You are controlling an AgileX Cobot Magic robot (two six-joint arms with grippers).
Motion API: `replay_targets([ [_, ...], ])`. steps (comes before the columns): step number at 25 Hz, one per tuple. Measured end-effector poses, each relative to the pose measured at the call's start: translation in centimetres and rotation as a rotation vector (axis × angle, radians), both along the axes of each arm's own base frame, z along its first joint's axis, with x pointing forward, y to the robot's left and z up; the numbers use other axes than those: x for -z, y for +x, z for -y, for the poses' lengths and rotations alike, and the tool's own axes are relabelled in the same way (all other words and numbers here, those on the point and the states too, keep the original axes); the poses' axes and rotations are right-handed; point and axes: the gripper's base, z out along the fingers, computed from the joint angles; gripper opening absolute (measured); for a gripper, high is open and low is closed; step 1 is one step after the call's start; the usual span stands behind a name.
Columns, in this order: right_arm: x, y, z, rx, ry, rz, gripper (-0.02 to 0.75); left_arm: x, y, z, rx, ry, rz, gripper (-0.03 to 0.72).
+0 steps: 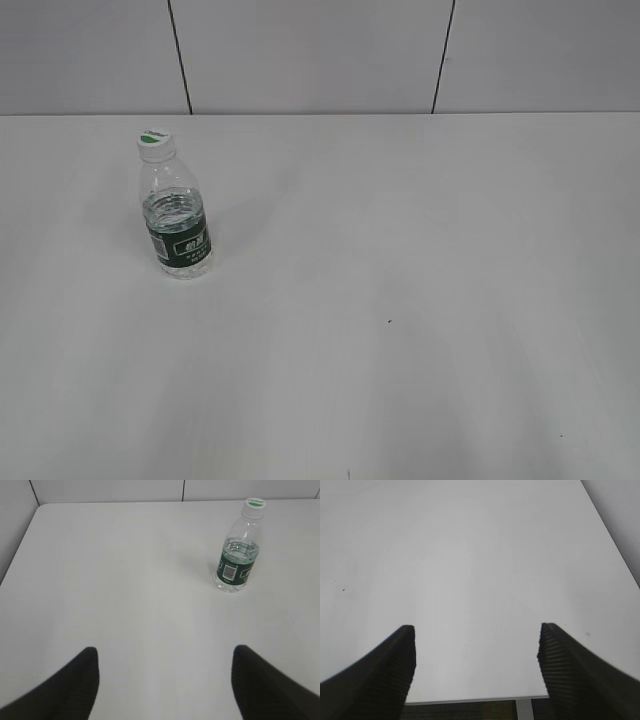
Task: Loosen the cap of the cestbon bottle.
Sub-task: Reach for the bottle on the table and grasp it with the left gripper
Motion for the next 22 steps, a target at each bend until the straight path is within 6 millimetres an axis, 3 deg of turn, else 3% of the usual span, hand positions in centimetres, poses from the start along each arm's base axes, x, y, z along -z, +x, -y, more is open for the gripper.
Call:
replay_targets([
  [22,0.0,0.0,0.0,0.0,0.0,0.0,0.58,0.0,0.0,-0.01,0.0,0.001,0.0,0.498],
])
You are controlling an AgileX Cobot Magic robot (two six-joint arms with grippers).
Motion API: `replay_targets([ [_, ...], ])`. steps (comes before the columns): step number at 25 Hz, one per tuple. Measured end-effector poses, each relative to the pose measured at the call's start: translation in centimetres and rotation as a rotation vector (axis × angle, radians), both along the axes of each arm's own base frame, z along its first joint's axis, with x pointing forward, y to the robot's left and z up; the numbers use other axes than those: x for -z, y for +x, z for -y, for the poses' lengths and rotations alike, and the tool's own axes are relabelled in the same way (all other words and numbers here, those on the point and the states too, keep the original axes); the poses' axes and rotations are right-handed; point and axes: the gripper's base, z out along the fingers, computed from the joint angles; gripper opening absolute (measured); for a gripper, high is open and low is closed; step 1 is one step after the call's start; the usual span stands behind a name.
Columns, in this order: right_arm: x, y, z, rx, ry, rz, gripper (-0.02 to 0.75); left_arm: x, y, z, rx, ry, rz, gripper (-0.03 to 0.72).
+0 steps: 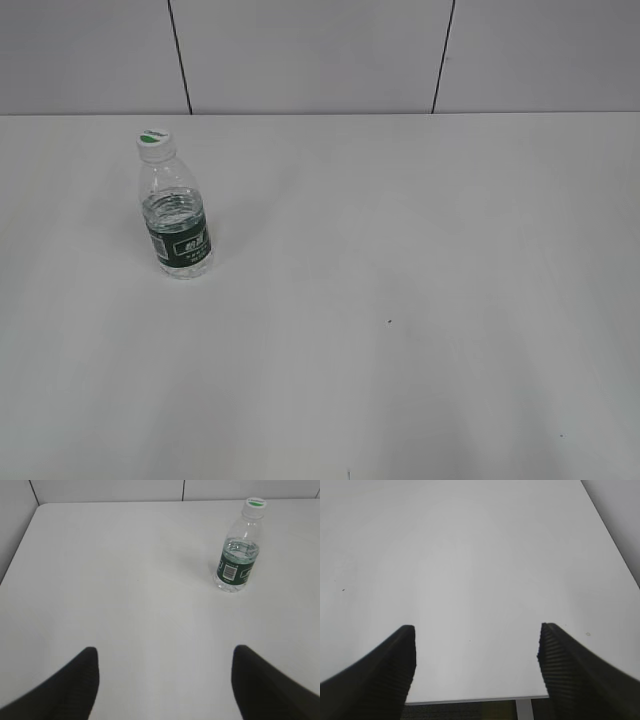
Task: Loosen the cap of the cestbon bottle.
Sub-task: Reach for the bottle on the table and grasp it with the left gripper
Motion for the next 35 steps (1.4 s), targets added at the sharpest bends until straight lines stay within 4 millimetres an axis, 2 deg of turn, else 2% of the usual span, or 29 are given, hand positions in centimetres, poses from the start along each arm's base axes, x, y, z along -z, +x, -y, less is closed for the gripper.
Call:
replay_targets([
  [6,0.0,0.0,0.0,0.0,0.0,0.0,0.58,-0.1,0.0,0.0,-0.001,0.001,0.006,0.498],
  [12,0.0,0.0,0.0,0.0,0.0,0.0,0.58,-2.0,0.4,0.0,0.003,0.001,0.112,0.498],
  [16,0.0,0.0,0.0,0.0,0.0,0.0,0.578,-3.2,2.6,0.2,0.019,0.027,0.164,0.498],
  [21,0.0,0.0,0.0,0.0,0.0,0.0,0.577,-4.8,6.4,0.4,0.037,0.05,0.258,0.498],
  [25,0.0,0.0,0.0,0.0,0.0,0.0,0.577,-5.2,9.1,0.7,0.044,0.049,0.334,0.498],
  [29,0.0,0.0,0.0,0.0,0.0,0.0,0.577,-3.8,11.1,0.8,0.052,0.046,0.418,0.498],
  [35,0.0,0.0,0.0,0.0,0.0,0.0,0.576,1.2,13.5,1.1,0.065,0.033,0.425,0.498],
])
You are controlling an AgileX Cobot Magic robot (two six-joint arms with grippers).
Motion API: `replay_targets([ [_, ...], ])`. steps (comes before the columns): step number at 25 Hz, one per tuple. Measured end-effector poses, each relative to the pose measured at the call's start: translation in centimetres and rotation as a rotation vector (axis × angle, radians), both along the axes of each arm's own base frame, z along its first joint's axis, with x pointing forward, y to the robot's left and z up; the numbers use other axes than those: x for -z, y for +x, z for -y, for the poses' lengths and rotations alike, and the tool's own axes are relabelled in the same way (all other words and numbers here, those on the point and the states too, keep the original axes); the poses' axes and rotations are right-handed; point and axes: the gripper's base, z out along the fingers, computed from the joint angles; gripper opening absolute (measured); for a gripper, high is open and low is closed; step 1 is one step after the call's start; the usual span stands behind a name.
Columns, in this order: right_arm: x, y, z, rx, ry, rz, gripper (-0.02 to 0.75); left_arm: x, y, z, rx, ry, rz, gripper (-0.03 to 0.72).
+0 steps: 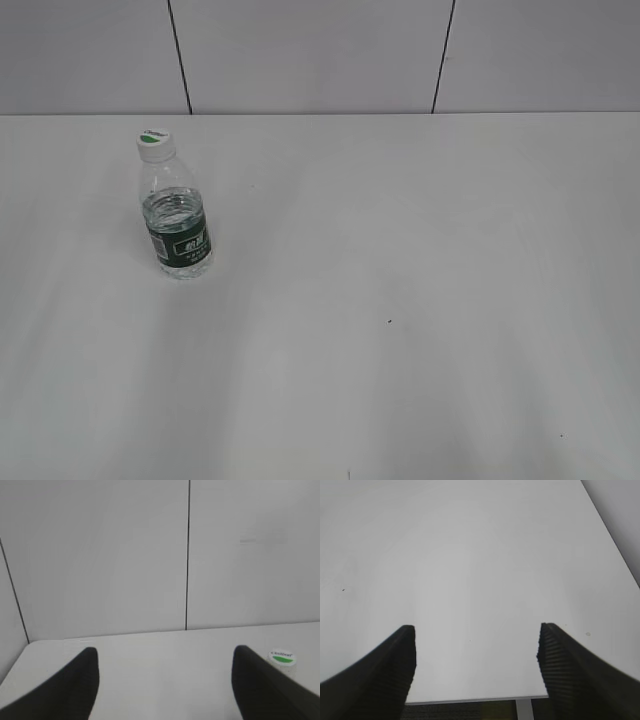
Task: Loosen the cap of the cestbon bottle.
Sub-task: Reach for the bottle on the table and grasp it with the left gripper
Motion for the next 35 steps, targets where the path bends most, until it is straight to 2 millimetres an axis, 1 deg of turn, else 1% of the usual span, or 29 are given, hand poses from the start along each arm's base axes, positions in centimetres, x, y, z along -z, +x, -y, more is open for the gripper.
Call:
replay_targets([
  [2,0.0,0.0,0.0,0.0,0.0,0.0,0.576,1.2,0.8,0.1,0.003,-0.018,-0.02,0.498],
  [7,0.0,0.0,0.0,0.0,0.0,0.0,0.576,2.9,3.0,0.4,0.025,-0.043,-0.061,0.498],
  [10,0.0,0.0,0.0,0.0,0.0,0.0,0.576,4.6,4.5,0.8,0.056,-0.041,-0.122,0.498],
  [13,0.0,0.0,0.0,0.0,0.0,0.0,0.576,6.1,5.6,1.2,0.103,-0.016,-0.166,0.498],
  [18,0.0,0.0,0.0,0.0,0.0,0.0,0.576,7.5,6.9,1.9,0.167,-0.013,-0.157,0.498],
  [23,0.0,0.0,0.0,0.0,0.0,0.0,0.575,9.3,7.7,3.4,0.344,0.041,-0.152,0.498],
  [26,0.0,0.0,0.0,0.0,0.0,0.0,0.575,10.7,8.1,4.1,0.426,0.013,-0.142,0.498],
  [28,0.0,0.0,0.0,0.0,0.0,0.0,0.574,12.0,8.6,4.5,0.46,-0.021,-0.156,0.498],
  [32,0.0,0.0,0.0,0.0,0.0,0.0,0.573,15.1,9.9,5.3,0.563,-0.027,-0.258,0.498],
  [35,0.0,0.0,0.0,0.0,0.0,0.0,0.573,16.3,10.9,5.7,0.611,-0.011,-0.282,0.498],
])
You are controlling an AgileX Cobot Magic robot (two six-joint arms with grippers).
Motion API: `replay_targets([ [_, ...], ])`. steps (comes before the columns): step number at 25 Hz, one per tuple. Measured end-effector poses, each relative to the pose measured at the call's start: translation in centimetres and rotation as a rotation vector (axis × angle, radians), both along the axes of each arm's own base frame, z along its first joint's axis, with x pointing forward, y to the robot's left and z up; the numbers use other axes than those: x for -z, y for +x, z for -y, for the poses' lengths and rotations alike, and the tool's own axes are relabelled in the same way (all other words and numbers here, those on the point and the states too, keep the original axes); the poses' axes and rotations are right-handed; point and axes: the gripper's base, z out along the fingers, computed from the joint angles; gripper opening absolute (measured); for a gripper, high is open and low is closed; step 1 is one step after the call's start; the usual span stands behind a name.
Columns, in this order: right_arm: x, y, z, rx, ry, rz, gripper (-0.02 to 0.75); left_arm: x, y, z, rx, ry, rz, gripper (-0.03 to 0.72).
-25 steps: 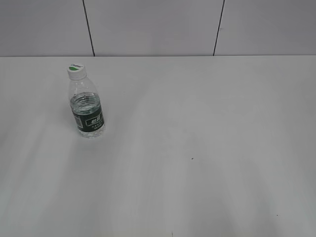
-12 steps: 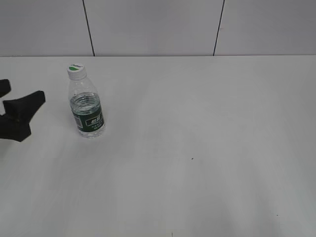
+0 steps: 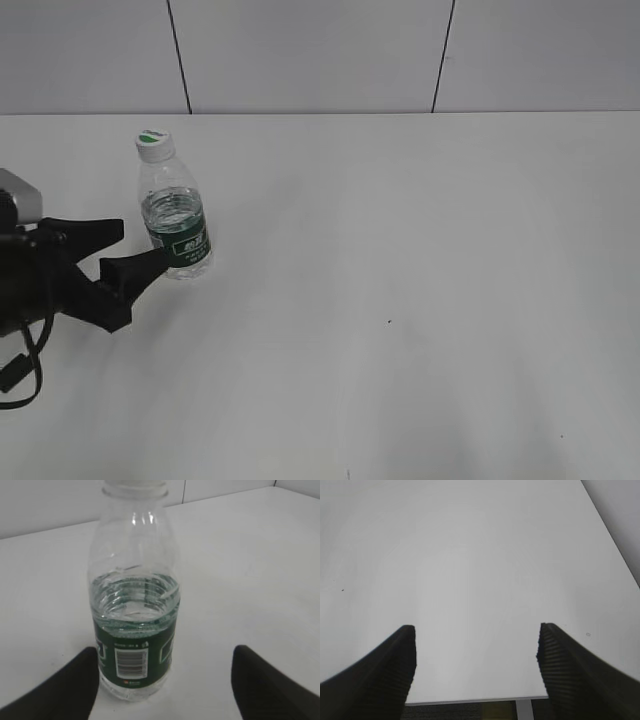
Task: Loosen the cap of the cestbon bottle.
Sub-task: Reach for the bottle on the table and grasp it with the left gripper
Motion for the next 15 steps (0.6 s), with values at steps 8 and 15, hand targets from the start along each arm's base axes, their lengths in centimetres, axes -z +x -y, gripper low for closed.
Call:
replay_targets([
  [8,0.0,0.0,0.0,0.0,0.0,0.0,0.573,-0.4,3.2,0.3,0.017,-0.004,0.087,0.498],
  [15,0.0,0.0,0.0,0.0,0.0,0.0,0.573,0.4,4.2,-0.3,-0.072,-0.014,0.07,0.498],
])
